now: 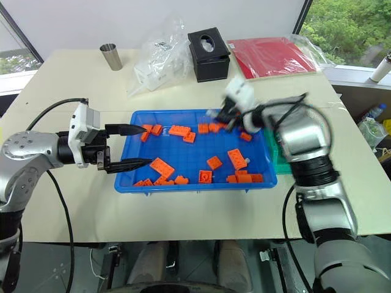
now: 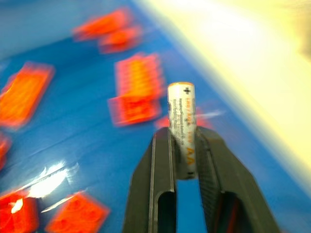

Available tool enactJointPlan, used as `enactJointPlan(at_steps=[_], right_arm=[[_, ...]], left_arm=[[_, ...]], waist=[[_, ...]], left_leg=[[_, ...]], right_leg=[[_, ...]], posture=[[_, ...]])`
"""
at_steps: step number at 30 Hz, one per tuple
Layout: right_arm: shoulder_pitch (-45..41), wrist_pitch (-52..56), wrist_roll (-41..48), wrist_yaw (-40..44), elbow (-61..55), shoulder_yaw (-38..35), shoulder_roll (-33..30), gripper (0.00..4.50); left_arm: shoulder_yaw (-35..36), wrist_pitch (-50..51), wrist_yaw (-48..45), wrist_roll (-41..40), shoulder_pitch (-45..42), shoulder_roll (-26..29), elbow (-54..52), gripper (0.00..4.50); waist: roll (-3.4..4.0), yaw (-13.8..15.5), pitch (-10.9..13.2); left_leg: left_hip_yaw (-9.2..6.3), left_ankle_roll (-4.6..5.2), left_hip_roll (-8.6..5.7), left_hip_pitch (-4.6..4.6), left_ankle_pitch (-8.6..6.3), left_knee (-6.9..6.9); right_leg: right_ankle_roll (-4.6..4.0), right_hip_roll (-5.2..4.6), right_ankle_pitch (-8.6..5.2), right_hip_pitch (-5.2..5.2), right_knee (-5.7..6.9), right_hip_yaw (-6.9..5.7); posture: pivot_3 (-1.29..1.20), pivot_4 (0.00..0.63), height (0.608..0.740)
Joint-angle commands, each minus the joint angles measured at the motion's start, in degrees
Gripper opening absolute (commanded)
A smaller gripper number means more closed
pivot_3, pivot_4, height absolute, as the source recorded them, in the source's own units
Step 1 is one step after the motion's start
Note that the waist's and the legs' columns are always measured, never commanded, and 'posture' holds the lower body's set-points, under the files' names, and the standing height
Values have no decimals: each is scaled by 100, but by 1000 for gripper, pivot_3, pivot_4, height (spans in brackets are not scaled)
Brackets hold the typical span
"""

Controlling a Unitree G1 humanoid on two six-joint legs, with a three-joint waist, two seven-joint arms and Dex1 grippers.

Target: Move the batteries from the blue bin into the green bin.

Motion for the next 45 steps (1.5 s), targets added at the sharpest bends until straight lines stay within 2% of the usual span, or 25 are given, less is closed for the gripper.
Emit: enactJointPlan(at_steps=[1,4,6,11,12,15,19,23,26,27,28,39,45], right_arm=[[283,578,-48,-365,-472,-708,-753,207],[827,829,-23,-500,-728,-1029,-1345,207],[1148,1128,73,-641,-915,-1229,-1455,207],[1493,1386,129,-1136,-1051,-1322,-1349,2347],[1459,1369,143,-1220,-1017,-1302,-1330,2892],[1194,1402,323,-1289,-972,-1261,-1294,4115],[503,2932,1453,-1012,-1530,-1505,-533,4115],[570,3797,1794,-1344,-1975,-1364,137,4115],[870,4037,1848,-1718,-2236,-1047,482,4115],[940,4043,1860,-1820,-2269,-994,530,4115],[1010,4043,1828,-1928,-2305,-925,550,4329],[1700,4043,1821,-2678,-2591,-650,604,4329],[2009,3680,1745,-2857,-2532,-413,540,4329]], left_arm=[[-53,-133,-76,48,-207,-27,50,4500],[-153,-157,-141,75,-350,-82,187,4500],[-229,-182,-178,103,-444,-138,268,4500],[-360,-274,-246,199,-638,-267,431,4500],[-378,-274,-240,206,-683,-290,462,4500],[-397,-270,-268,234,-747,-316,520,4500],[-334,-283,-334,246,-648,-271,469,4500],[-279,-251,-291,220,-523,-258,325,4500],[-207,-217,-235,185,-378,-228,187,4500],[-187,-207,-221,177,-346,-219,156,4500],[-159,-194,-204,165,-307,-205,122,4500],[7,-150,-88,111,-46,-129,-86,4500],[-11,-145,-76,116,-109,-139,-49,4500]], waist=[[0,46,0],[-1,84,-1],[-1,82,-1],[2,-11,-2],[2,-29,-1],[2,-46,-1],[3,-92,-1],[0,-30,-3],[-1,-2,-3],[-1,-2,-3],[-1,0,-3],[-2,-49,-3],[-4,-30,-5]], left_leg=[[1,0,-3,0,0,-1],[2,1,-5,2,-1,-1],[3,1,-5,2,-1,-1],[4,2,-2,7,0,-1],[3,2,-2,6,0,-1],[1,2,-2,5,0,-1],[1,2,3,6,0,-3],[-17,2,6,4,0,-7],[-16,2,-2,-5,0,-1],[-14,2,-5,-6,0,1],[-13,2,-7,-5,0,3],[-16,3,-8,-1,0,-1],[-18,3,-8,-1,0,2]], right_leg=[[0,-3,0,-1,-1,0],[-2,-5,-1,1,-7,1],[-3,-6,-1,1,-7,1],[0,0,0,-1,0,4],[0,0,0,-1,2,4],[1,1,0,-1,1,3],[1,6,0,-3,3,5],[-2,15,-1,2,8,-1],[-1,1,0,2,4,-3],[-1,-5,0,2,2,-2],[-1,-9,-1,6,0,-2],[0,-4,0,6,1,-2],[-1,-3,-1,10,-1,-3]], posture=[[0,150,736],[0,150,736],[0,150,736],[0,150,736],[0,150,736],[0,150,736],[0,150,736],[0,150,736],[0,150,736],[0,150,736],[0,150,736],[0,150,736],[0,150,736]])
